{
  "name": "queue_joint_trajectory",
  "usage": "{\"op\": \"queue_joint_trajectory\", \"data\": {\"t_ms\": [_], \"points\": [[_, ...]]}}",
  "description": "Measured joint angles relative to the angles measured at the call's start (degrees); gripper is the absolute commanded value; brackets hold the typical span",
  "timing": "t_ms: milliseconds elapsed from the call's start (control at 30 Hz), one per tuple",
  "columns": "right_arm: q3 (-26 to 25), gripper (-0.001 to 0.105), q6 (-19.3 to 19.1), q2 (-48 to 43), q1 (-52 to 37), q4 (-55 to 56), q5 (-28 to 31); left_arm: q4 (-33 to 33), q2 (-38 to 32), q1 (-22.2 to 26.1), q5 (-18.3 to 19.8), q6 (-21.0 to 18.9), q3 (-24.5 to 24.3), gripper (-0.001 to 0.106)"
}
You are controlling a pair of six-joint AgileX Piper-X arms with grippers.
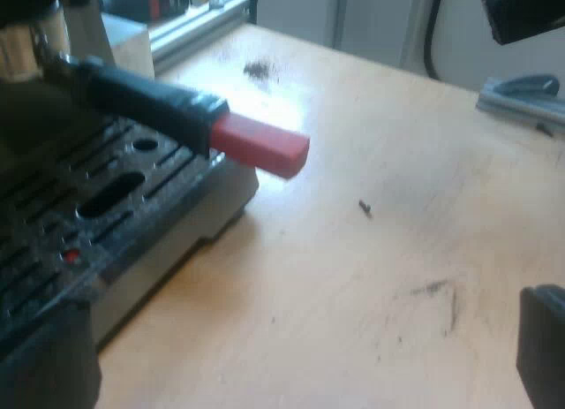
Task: Grind coffee beans and then tamp
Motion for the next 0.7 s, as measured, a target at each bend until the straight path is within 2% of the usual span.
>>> {"op": "queue_joint_trajectory", "data": {"t_ms": [167, 333, 400, 500, 700], "points": [[4.77, 0.069, 5.01, 3.17, 7.56, -8.76, 10.26, 0.00, 0.10, 0.00, 0.00, 0.00, 0.56, 0.098], [9.72, 0.068, 9.50, 5.33, 12.08, -17.03, 17.82, -0.26, 0.10, 0.00, 0.00, 0.00, 0.56, 0.098], [11.10, 0.064, 11.13, 6.55, 12.69, -18.79, 19.67, -0.26, 0.10, 0.00, 0.00, 0.00, 0.56, 0.098], [12.54, 0.046, 14.11, 9.65, 12.69, -21.78, 20.83, -0.26, 0.10, 0.00, 1.35, 0.00, 0.56, 0.098], [12.58, 0.029, 15.91, 15.65, 12.69, -28.12, 23.46, -0.26, 0.10, 0.00, 1.99, 0.00, 0.56, 0.098]]}}
